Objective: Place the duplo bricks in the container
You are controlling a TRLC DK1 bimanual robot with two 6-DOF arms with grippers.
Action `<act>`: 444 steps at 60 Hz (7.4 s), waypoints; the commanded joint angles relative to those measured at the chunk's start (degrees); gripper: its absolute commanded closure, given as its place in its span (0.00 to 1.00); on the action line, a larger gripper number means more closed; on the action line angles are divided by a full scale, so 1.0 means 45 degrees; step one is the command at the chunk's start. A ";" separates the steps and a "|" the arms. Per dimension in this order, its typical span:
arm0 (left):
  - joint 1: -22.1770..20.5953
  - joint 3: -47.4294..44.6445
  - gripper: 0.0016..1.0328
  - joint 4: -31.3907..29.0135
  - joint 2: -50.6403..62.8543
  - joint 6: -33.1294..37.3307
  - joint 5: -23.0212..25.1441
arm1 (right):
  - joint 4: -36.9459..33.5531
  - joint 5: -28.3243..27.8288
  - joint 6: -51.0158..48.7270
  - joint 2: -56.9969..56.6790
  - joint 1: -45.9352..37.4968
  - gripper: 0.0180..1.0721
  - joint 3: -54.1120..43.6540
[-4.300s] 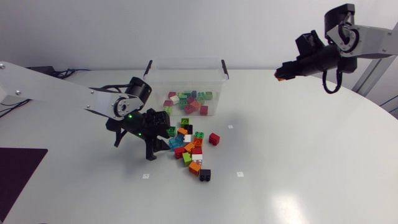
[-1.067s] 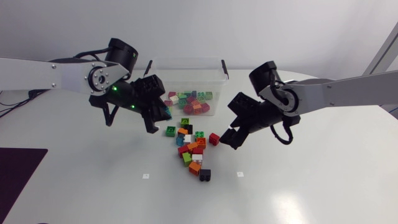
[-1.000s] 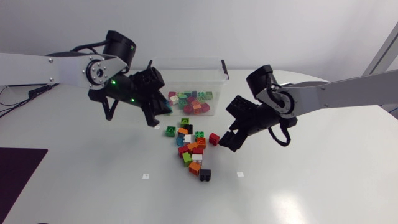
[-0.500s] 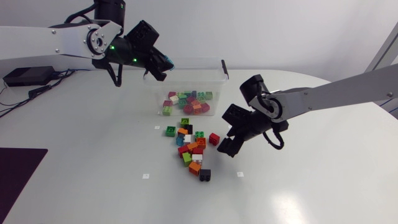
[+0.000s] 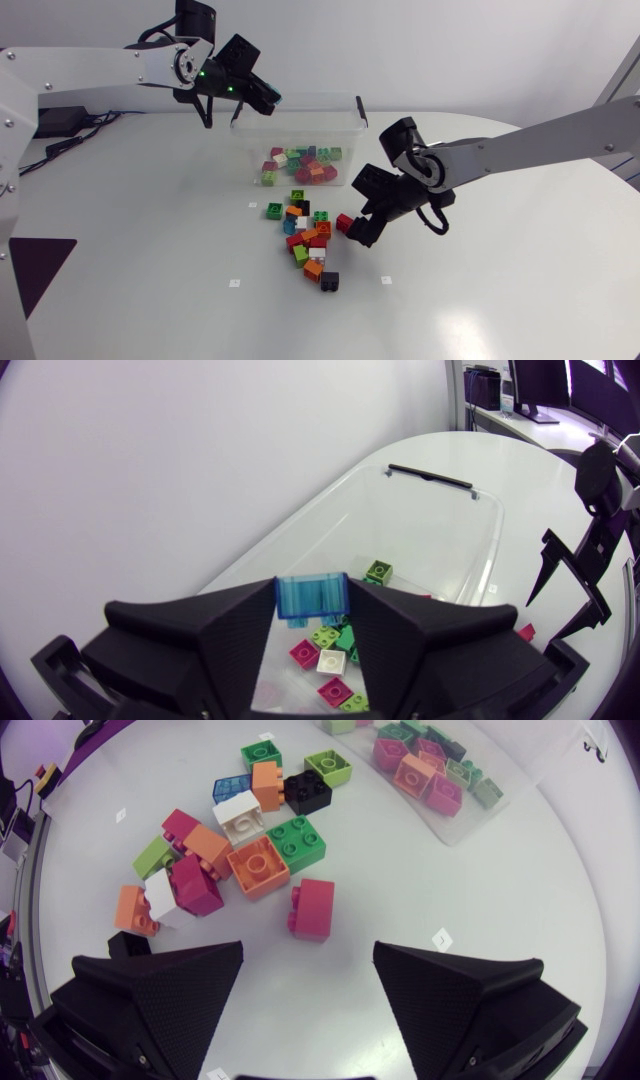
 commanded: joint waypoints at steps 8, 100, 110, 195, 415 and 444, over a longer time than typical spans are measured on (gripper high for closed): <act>0.0183 0.0422 0.06 -0.0108 0.0084 -0.0319 -0.0027 | 0.0272 0.0257 0.0006 0.0880 0.0273 0.12 0.0770; 0.0711 -0.6746 0.07 -0.2999 -0.1771 0.9017 0.2395 | -0.1154 0.0550 0.0299 -0.3553 0.0488 0.83 0.0574; 0.0418 -0.6492 0.07 -0.3018 -0.1185 0.9252 0.2434 | -0.1350 0.0452 0.0494 -0.4100 0.0566 0.83 0.0906; -0.0637 -0.4930 0.79 -0.6026 0.0534 0.9896 0.2180 | 0.2342 0.0726 0.2682 -0.0409 0.0566 0.83 0.5281; 0.0632 -0.5223 0.04 -0.0303 -0.4466 0.2689 0.2278 | -0.1545 -0.0563 -0.1107 -0.2245 0.4063 0.19 -0.2570; 0.0535 -0.9070 0.04 -0.2354 -0.7318 0.4974 0.3235 | -0.1525 -0.0505 -0.1049 -0.2206 0.4102 0.19 -0.2531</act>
